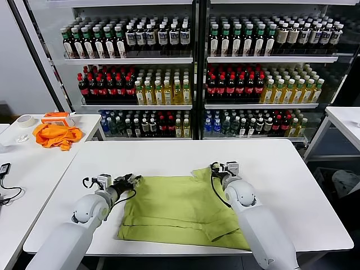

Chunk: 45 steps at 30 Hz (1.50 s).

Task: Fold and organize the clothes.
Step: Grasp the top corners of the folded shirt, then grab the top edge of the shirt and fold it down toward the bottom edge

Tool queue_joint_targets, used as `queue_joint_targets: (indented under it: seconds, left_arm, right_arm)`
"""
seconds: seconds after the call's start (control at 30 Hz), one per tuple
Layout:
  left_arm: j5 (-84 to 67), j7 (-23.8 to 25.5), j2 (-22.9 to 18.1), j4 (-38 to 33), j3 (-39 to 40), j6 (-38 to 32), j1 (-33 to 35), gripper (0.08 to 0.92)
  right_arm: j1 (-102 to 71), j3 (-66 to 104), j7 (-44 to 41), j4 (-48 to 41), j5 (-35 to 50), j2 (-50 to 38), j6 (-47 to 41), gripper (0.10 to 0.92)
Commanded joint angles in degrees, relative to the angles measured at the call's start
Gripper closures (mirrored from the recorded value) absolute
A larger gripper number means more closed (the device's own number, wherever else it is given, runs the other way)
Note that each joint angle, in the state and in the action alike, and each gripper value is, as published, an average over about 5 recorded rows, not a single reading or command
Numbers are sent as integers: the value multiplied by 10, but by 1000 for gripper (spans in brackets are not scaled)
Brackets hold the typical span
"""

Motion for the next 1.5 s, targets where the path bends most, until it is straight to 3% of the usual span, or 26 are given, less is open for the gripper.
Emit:
queue_joint_targets:
  seconds: [0.03, 0.2, 0.37, 0.97, 1.23, 1.5]
  left_arm:
    - [2, 6, -3, 1, 0, -9, 9, 682]
    - [-5, 6, -5, -2, -6, -32, 6, 829]
    - [-27, 2, 9, -32, -18, -46, 11, 916]
    - [-43, -11, 58, -226, -77, -66, 192, 919]
    - [-32, -8, 64, -254, -83, -72, 236, 918]
    - [-26, -5, 65, -249, -92, -61, 239, 919]
  right_arm:
    - [0, -1, -2, -2, -5, 2, 2, 760]
    - [-5, 1, -3, 20, -9, -4, 19, 892]
    - [-27, 4, 4, 99, 11, -29, 12, 917]
    - [-261, 61, 26, 385, 45, -138, -2, 917]
    - [-326, 78, 33, 436, 29, -153, -2, 917]
    - [-362, 90, 38, 440, -9, -160, -2, 917]
